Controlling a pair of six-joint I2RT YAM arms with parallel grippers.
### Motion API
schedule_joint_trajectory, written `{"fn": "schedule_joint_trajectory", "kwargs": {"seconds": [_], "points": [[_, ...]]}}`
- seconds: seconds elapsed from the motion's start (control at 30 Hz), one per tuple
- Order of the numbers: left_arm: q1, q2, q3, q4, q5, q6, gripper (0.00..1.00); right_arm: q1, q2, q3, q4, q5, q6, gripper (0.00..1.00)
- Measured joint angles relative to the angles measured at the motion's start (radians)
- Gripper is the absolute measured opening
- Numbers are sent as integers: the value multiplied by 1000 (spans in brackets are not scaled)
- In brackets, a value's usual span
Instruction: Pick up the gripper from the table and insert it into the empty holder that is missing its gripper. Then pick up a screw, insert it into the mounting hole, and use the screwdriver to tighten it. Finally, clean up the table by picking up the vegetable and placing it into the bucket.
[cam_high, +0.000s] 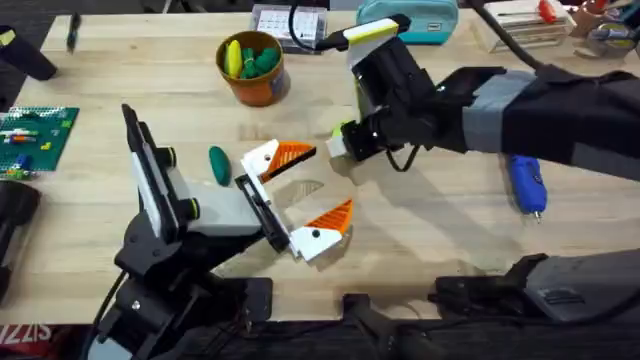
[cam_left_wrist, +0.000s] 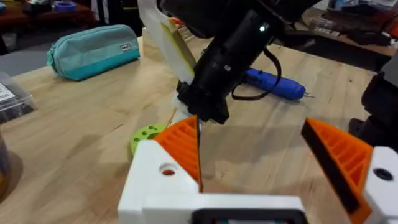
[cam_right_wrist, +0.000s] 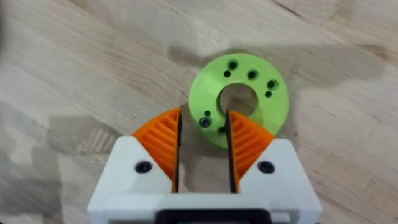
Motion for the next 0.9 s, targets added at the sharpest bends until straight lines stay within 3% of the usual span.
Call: {"fn": "schedule_joint_trajectory", "kwargs": {"seconds": [0.7,0.9], "points": [[0,0,0,0,0,0,990,5,5,25,-62,26,-84,401],[0,0,0,0,0,0,990,42,5,36,-79,39,-97,401]]}}
